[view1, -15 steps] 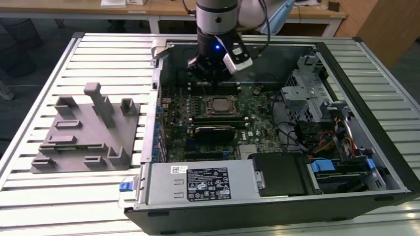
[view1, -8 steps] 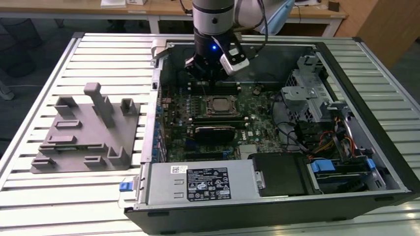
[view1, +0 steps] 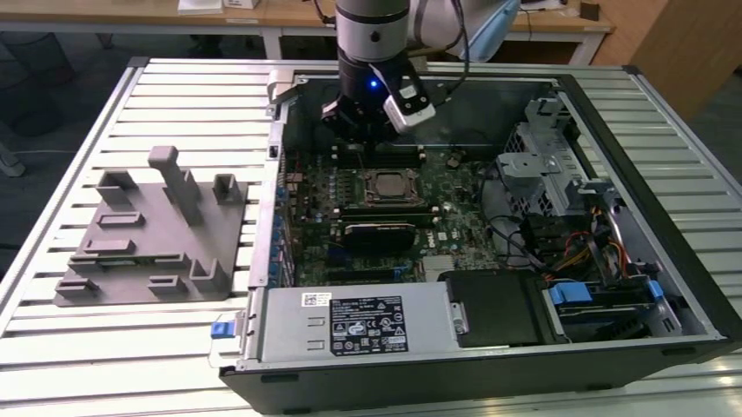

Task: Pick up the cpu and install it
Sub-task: 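Install the first cpu locking lever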

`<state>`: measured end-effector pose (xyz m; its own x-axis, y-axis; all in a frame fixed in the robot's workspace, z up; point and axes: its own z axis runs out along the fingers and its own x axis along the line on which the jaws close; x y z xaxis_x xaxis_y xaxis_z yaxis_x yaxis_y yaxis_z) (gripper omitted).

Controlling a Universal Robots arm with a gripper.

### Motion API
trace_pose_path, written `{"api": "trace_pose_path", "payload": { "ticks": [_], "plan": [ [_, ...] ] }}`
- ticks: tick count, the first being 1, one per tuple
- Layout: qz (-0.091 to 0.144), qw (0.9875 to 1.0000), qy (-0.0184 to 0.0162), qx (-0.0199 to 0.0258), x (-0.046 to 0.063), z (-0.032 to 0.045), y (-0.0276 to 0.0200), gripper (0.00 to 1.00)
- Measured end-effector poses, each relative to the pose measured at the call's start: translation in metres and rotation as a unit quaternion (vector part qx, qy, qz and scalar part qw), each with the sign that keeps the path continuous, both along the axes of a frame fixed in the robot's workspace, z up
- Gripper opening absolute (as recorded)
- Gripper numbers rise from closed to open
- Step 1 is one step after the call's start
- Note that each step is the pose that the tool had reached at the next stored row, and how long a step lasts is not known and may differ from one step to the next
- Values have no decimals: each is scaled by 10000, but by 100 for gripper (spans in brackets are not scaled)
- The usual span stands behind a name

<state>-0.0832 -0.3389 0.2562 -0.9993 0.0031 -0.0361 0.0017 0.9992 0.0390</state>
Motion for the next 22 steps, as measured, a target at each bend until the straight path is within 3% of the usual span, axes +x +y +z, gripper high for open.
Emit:
{"api": "trace_pose_path", "payload": {
  "ticks": [11, 22],
  "plan": [
    [0, 10000, 0, 0, -223, -6, 12, 11],
    [0, 10000, 0, 0, -281, -9, 168, 11]
  ]
}}
